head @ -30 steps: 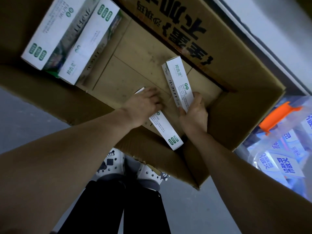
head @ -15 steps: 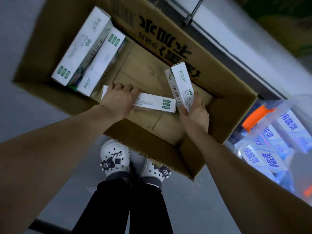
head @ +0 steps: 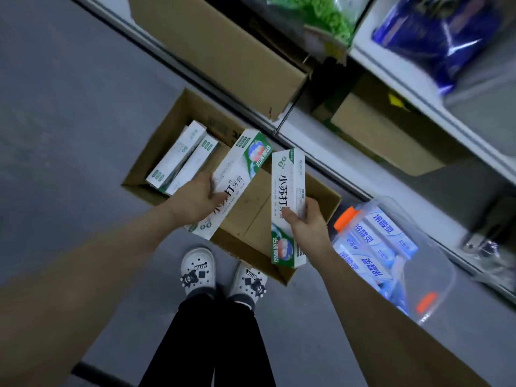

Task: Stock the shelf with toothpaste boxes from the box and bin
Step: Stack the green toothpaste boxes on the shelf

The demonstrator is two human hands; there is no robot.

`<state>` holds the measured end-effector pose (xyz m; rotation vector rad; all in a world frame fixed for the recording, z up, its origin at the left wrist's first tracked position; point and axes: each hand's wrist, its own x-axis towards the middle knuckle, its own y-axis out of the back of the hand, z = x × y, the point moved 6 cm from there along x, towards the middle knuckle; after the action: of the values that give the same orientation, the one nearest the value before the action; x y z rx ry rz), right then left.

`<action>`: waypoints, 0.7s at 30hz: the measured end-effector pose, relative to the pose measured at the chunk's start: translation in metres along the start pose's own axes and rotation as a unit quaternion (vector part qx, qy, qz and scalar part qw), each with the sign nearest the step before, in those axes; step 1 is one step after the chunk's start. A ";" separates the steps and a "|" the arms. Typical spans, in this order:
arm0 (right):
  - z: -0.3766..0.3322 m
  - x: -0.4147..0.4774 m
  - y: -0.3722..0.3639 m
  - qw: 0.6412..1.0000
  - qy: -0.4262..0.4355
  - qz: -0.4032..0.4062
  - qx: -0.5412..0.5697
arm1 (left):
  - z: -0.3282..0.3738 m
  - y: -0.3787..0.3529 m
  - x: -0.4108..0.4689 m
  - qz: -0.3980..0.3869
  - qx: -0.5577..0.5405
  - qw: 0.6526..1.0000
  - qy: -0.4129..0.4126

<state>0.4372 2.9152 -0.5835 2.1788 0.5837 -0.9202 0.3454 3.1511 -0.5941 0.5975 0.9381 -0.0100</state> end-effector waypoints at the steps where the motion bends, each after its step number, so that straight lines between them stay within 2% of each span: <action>1: -0.010 -0.013 0.005 1.000 0.003 -0.003 0.010 | 0.007 0.009 -0.013 0.001 -0.013 1.000 0.005; 7: -0.062 -0.097 0.040 0.999 0.030 -0.019 0.028 | 0.053 0.062 -0.100 -0.001 -0.118 0.993 -0.003; 11: -0.097 -0.156 0.075 0.998 0.065 -0.001 0.028 | 0.089 0.093 -0.160 -0.005 -0.143 0.990 -0.009; 21: -0.189 -0.312 0.186 0.980 0.183 0.064 0.031 | 0.194 0.186 -0.306 0.015 -0.063 0.986 -0.152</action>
<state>0.4337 2.8907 -0.1747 2.4305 0.5834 -0.4754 0.3553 3.1379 -0.1872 0.4760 0.6285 -0.0138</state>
